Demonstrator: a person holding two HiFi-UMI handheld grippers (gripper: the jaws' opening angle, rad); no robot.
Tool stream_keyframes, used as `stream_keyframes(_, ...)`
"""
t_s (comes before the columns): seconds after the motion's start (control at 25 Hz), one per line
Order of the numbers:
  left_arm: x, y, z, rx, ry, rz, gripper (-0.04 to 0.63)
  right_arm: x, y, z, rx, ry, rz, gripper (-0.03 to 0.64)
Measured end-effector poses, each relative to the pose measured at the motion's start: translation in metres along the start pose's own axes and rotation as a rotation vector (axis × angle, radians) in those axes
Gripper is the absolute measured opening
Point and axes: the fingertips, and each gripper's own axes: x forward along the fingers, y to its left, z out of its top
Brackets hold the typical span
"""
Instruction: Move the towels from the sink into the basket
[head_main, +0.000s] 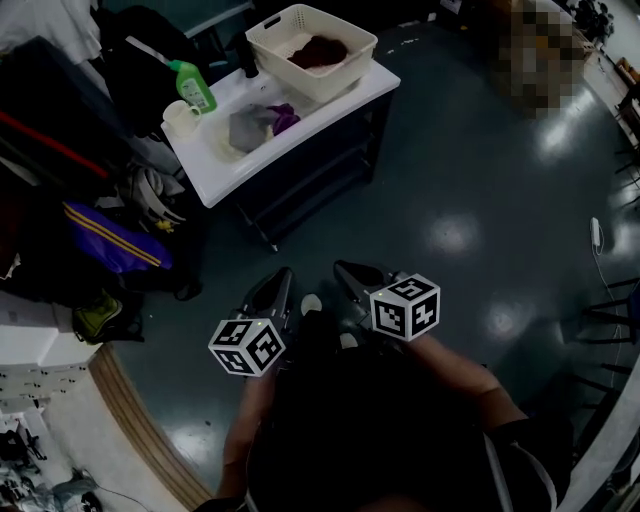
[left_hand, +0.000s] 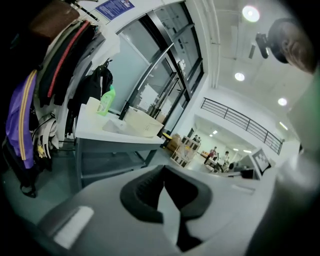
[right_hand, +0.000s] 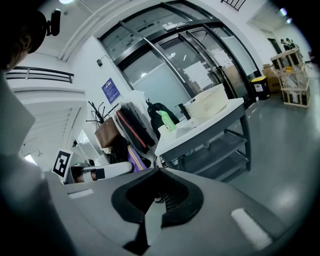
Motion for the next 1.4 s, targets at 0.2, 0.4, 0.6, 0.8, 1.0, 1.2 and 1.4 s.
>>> stream_keyframes(0.2, 0.017, 0.010, 0.018, -0.001, -0.012, -0.004, 0.006, 0.008, -0.007, 0.015, 0.002, -0.004, -0.033, -0.002)
stream_keyframes(0.4, 0.031, 0.030, 0.035, -0.024, -0.021, -0.011, 0.006, 0.025, -0.012, 0.033, 0.003, -0.005, -0.055, -0.002)
stream_keyframes(0.6, 0.045, 0.048, 0.052, -0.025, -0.024, -0.021, 0.006, 0.047, -0.018, 0.048, -0.002, 0.001, -0.070, -0.002)
stream_keyframes(0.8, 0.056, 0.071, 0.071, -0.032, -0.025, -0.023, 0.006, 0.074, -0.017, 0.065, -0.010, 0.001, -0.070, -0.002)
stream_keyframes(1.0, 0.066, 0.092, 0.086, -0.028, -0.022, -0.025, 0.006, 0.099, -0.021, 0.078, -0.006, 0.002, -0.074, -0.002)
stream_keyframes(1.2, 0.072, 0.113, 0.095, -0.041, -0.013, -0.026, 0.006, 0.121, -0.020, 0.083, -0.005, 0.013, -0.078, -0.002)
stream_keyframes(1.4, 0.076, 0.131, 0.102, -0.047, -0.007, -0.034, 0.006, 0.141, -0.019, 0.089, -0.011, 0.025, -0.088, -0.002)
